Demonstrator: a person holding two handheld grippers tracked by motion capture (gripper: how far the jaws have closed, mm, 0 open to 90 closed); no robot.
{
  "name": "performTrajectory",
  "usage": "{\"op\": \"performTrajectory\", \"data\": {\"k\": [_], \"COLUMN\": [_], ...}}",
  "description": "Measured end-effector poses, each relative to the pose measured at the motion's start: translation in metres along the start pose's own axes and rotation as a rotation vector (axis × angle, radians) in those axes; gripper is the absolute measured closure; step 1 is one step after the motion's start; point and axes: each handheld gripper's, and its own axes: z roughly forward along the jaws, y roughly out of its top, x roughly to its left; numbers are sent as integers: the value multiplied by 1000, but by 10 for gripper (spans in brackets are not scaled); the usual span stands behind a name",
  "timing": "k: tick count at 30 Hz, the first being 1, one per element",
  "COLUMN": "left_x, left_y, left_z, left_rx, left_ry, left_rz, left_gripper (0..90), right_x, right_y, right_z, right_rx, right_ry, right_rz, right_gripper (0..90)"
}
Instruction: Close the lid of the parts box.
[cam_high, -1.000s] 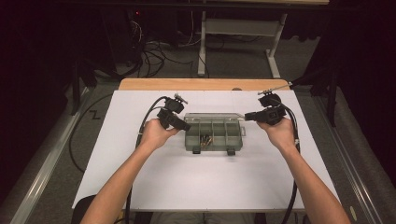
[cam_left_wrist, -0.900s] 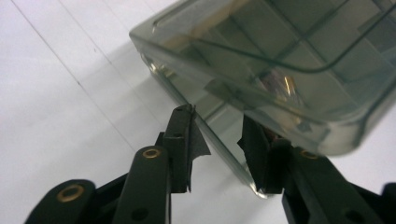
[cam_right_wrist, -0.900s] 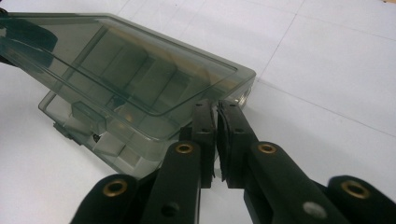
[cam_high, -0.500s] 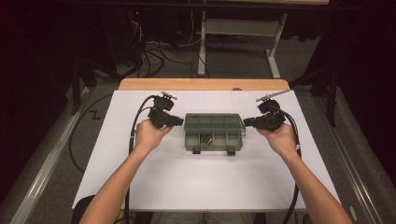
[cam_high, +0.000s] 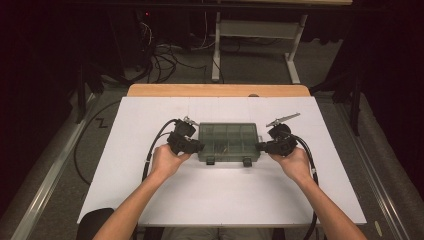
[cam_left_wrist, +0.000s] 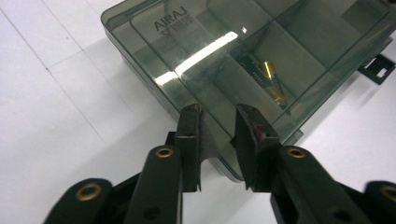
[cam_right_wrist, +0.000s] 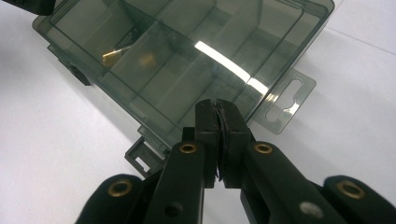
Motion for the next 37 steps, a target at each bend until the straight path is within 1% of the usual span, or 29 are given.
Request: {"op": "performTrajectory", "data": {"k": [1,4,5,6,7,8,11,12,15,17,18,19,20,21,24,25,26,27,28,30,31,33,35,37], "left_x": [-1,-8,-11,-12,-14,-15,-13,-11,-6,-3,-3,-2,-1,0,3,5,8,10,11,12,12,9,8,7], "left_y": [-1,-2,-3,-4,-6,-9,-20,-26,-44,-59,-67,-72,-81,-88,-105,-111,-118,-122,-125,-130,-131,-132,-132,-132], "left_z": [0,-2,-3,-4,-6,-10,-22,-28,-44,-55,-58,-61,-64,-66,-70,-71,-73,-75,-75,-76,-76,-75,-73,-72], "left_rx": [-5,7,4,3,-9,-24,-93,-120,-185,-227,-245,-258,-273,-282,-318,-336,-353,-356,-356,-377,-384,-397,-384,-383], "left_ry": [2,20,20,15,14,13,5,10,27,33,46,57,71,79,109,112,114,114,115,110,110,112,120,120], "left_rz": [0,32,40,46,51,54,35,26,9,-2,-3,3,8,15,16,7,-7,-20,-30,-43,-42,-25,-10,-8], "left_gripper": [705,704,688,655,624,598,498,476,414,397,388,377,375,366,345,342,344,349,349,349,349,346,345,346], "right_x": [1,7,10,13,14,15,18,18,18,17,17,17,17,17,17,17,17,17,17,17,17,17,17,17], "right_y": [-1,-3,-4,-6,-7,-11,-25,-30,-50,-65,-74,-81,-86,-94,-110,-116,-121,-127,-132,-139,-142,-146,-149,-149], "right_z": [0,0,-1,-1,-2,-4,-15,-18,-32,-40,-45,-47,-49,-52,-56,-56,-57,-57,-56,-57,-57,-57,-56,-56], "right_rx": [-2,-8,-9,-21,-33,-59,-151,-175,-271,-326,-362,-386,-406,-442,-514,-533,-544,-558,-570,-592,-607,-624,-626,-635], "right_ry": [-3,-14,-24,-28,-28,-27,-30,-31,-51,-65,-80,-94,-102,-118,-144,-154,-164,-173,-180,-182,-182,-185,-188,-184], "right_rz": [-6,-34,-45,-60,-65,-68,-70,-64,-47,-43,-50,-55,-60,-64,-69,-74,-79,-81,-86,-80,-72,-76,-87,-87], "right_gripper": [900,900,872,840,828,811,713,696,615,556,534,514,488,460,403,387,377,362,347,334,328,325,323,321]}}
